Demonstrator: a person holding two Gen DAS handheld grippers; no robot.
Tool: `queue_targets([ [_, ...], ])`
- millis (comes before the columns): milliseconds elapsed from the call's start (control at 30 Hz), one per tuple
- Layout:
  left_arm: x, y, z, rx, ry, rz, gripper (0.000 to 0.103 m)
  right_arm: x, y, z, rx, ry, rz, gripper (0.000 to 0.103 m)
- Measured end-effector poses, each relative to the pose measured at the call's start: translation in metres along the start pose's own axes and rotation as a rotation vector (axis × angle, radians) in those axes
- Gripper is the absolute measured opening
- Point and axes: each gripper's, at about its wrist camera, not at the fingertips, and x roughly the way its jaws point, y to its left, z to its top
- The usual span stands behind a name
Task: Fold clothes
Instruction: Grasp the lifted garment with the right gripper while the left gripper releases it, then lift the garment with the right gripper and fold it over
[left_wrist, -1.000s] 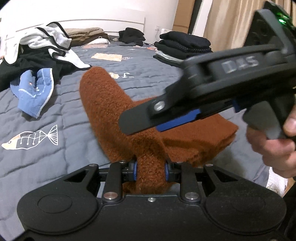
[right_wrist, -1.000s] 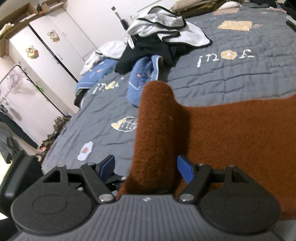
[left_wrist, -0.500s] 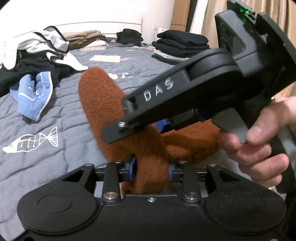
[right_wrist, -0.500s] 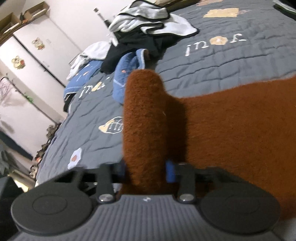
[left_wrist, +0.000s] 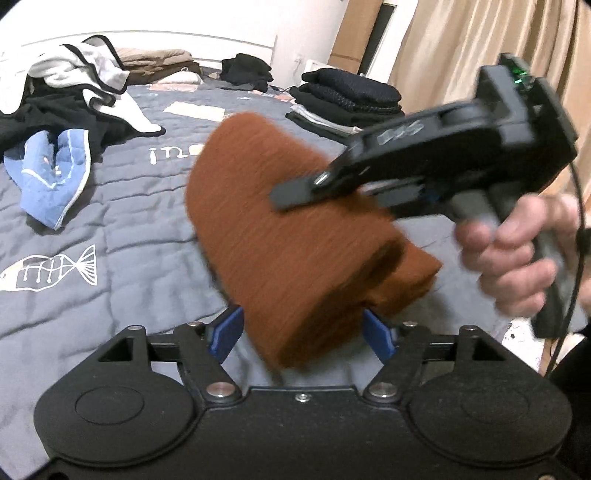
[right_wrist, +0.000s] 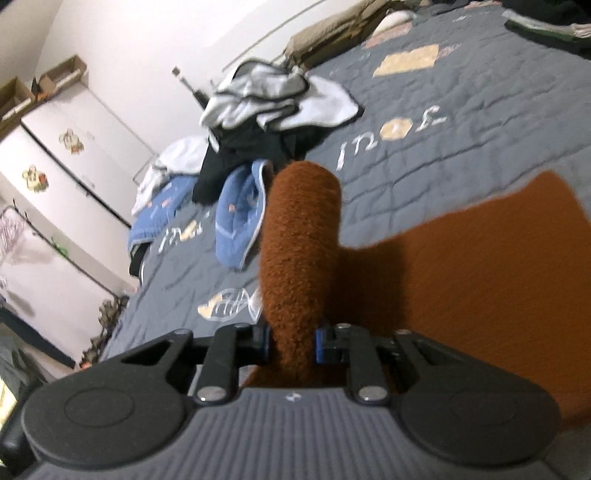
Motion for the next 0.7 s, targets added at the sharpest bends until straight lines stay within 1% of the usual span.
queue_targets([
  [67,0.001,-0.002,-0.001,0.006,-0.006,0.01,0.074,-0.012,-0.008,0.005,0.02,-0.026,-0.002,0.02],
  [167,0.0,-0.011,-0.004,0.025,-0.068,0.033,0.076,-0.021,-0.021,0.01,0.054,-0.049,-0.008,0.02],
  [267,0.007,-0.028,-0.004,0.07,-0.126,0.089,0.076,-0.022,-0.03,0.01,0.074,-0.047,-0.015,0.02],
  [367,0.018,-0.044,0.0,0.119,-0.162,0.143,0.076,-0.019,-0.033,0.008,0.08,-0.036,-0.013,0.02],
  [567,0.042,-0.077,-0.001,0.344,-0.191,0.314,0.076,-0.023,-0.028,0.008,0.084,-0.044,0.016,0.02],
  [700,0.039,-0.072,0.001,0.395,-0.178,0.408,0.076,-0.032,-0.025,0.009,0.092,-0.071,0.037,0.02],
])
